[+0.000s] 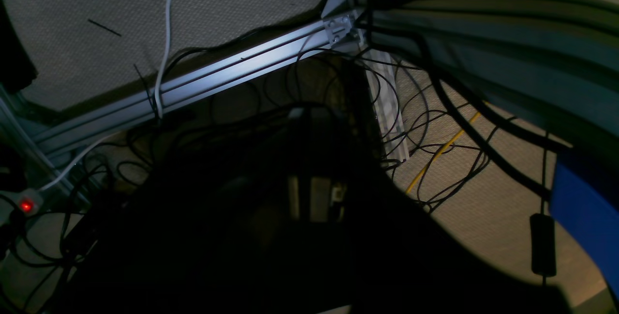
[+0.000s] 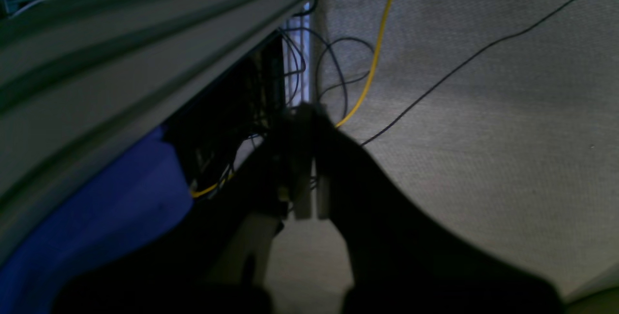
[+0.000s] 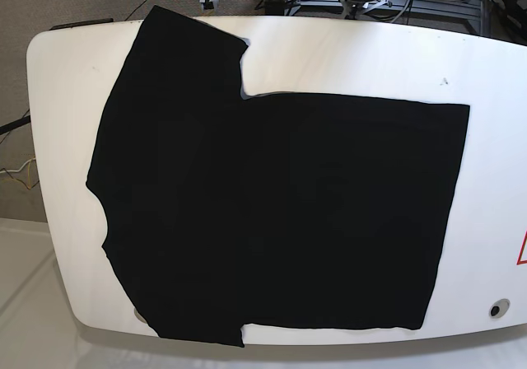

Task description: Fold the T-shirt properly

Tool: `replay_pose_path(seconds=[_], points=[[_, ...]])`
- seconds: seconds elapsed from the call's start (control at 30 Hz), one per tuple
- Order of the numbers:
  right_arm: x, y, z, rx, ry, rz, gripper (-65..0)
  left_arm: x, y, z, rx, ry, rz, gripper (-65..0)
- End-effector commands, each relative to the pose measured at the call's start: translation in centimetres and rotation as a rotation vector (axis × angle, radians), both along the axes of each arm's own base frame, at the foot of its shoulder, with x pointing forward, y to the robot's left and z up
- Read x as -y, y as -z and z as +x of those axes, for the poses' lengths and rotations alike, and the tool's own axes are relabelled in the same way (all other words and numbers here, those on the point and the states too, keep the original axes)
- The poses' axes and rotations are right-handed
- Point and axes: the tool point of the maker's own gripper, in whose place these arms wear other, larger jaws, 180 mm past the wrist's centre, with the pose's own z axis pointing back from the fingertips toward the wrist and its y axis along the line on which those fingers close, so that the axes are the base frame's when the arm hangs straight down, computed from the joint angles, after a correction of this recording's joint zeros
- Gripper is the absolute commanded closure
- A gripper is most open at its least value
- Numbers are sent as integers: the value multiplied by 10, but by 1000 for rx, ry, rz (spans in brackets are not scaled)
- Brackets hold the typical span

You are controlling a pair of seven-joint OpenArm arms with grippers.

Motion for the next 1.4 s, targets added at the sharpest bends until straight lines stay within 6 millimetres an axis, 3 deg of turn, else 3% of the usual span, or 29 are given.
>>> replay_pose_path(seconds=[0.0,0.47,0.93,1.2,1.27,1.37], points=[[1,-1,4,14,13,4,-2,4,-2,7,3,-4,-1,0],[3,-1,-5,3,14,2,0,-5,-6,3,21,7,14,0],[5,-2,-16,0,19,-1,0,-41,-8,-12,7,-3,65,0],[3,-2,-13,3,19,1,0,-42,-7,-8,6,6,66,0],[1,-1,-10,4,17,4,0,-30,-6,-3,11,4,48,0],[0,-1,-10,4,16,5,0,-28,-6,-1,14,4,46,0]])
